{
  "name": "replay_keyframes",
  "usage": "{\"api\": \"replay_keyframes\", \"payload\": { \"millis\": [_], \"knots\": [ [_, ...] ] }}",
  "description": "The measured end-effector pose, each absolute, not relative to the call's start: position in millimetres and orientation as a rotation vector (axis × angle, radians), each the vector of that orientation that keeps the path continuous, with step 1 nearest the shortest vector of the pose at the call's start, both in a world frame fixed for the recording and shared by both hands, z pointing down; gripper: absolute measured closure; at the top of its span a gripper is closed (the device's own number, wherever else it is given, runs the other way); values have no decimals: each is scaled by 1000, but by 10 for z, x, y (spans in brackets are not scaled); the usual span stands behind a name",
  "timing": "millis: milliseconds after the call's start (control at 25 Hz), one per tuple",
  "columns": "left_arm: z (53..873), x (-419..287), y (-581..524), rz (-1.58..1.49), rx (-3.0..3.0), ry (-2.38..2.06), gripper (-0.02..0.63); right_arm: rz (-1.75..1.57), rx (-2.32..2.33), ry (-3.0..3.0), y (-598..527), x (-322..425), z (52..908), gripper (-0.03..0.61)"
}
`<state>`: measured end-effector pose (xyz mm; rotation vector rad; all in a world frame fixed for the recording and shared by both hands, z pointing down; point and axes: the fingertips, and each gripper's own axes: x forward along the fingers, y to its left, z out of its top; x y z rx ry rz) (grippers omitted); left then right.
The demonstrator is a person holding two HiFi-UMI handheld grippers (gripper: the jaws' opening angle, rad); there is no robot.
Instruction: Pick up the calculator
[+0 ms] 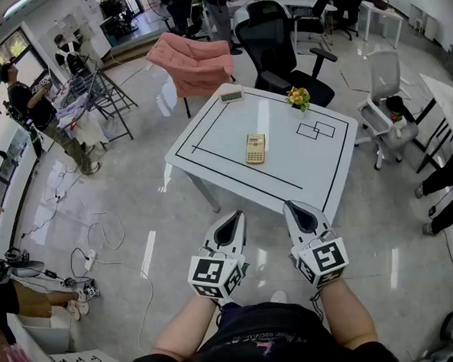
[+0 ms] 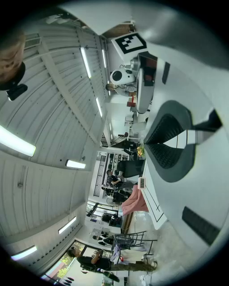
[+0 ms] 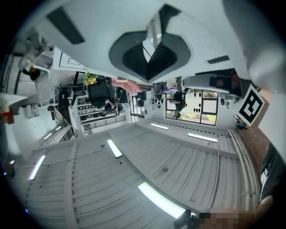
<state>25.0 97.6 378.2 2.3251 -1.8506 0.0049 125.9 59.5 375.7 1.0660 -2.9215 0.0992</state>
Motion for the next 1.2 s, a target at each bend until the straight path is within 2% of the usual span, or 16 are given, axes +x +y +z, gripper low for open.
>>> {"api": "replay_keyframes", "payload": {
  "millis": [440, 480, 520, 560, 600, 640, 1200],
  "knots": [
    [3743, 289, 939, -38, 2295, -1887, 606, 115, 1019, -2965, 582, 1354, 3720, 577],
    [3730, 301, 935, -41, 2300, -1884, 562, 109, 1011, -2970, 573, 1361, 3709, 577],
    [3723, 319, 927, -41, 2311, -1878, 478, 107, 999, -2976, 560, 1363, 3704, 554],
    [3725, 338, 914, -35, 2324, -1872, 381, 111, 987, -2981, 538, 1362, 3709, 490],
    [3736, 352, 899, -23, 2335, -1869, 291, 120, 982, -2983, 507, 1362, 3722, 375],
    [3753, 357, 883, -8, 2342, -1867, 277, 129, 987, -2982, 471, 1366, 3740, 306],
    [3905, -141, 236, 3, 2410, -1751, 266, 162, 1135, -2875, -181, 1005, 3971, 302]
  ]
}}
